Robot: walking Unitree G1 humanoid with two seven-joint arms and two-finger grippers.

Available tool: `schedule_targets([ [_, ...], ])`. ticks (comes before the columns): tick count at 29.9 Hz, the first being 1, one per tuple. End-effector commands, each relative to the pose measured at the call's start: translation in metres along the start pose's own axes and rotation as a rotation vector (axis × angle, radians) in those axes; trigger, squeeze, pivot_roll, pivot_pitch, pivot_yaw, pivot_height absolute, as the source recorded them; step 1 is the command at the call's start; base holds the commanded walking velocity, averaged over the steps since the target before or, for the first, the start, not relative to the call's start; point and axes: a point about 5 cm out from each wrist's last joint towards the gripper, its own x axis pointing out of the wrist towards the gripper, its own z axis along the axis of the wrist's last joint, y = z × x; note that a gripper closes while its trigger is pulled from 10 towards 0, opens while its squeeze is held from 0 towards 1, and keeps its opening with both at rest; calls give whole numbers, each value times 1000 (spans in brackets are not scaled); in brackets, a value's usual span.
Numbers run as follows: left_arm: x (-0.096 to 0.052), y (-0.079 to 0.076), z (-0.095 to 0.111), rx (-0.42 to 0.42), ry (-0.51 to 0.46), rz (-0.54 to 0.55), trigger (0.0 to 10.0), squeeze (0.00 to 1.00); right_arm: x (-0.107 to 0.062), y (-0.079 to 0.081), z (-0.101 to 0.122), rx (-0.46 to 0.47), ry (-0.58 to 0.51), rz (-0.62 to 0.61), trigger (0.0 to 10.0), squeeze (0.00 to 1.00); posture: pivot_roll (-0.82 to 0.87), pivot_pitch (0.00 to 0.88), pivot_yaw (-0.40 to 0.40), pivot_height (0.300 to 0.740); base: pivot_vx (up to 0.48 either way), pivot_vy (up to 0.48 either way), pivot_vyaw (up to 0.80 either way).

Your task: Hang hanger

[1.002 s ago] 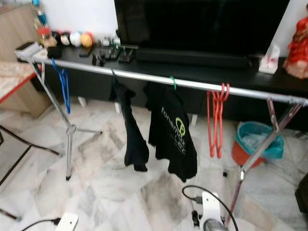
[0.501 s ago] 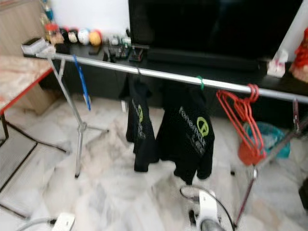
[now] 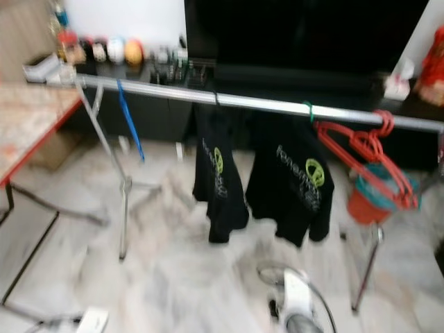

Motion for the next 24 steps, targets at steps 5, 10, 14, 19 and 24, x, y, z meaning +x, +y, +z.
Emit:
schedule_targets([
  [5,1,-4,0,5,6,-11,10000,0,-1,-8,-3,23,3,-19,10000,0,-2,0,19,740,0,316,0],
  [10,1,-4,1,6,4,-10,10000,0,-1,-8,-2,25,-1,-17,10000,0,0,0,17,740,0,294,0],
  [14,1,-4,2,6,2,-10,10000,0,-1,-8,-1,28,-6,-16,10000,0,1,0,15,740,0,210,0],
  [19,1,-4,3,10,-1,-7,10000,0,-1,-8,0,27,-9,-17,10000,0,1,0,13,740,0,0,0],
  [24,1,-4,3,3,-4,-11,10000,0,-1,-9,0,26,-10,-20,10000,0,1,0,13,740,0,0,0],
])
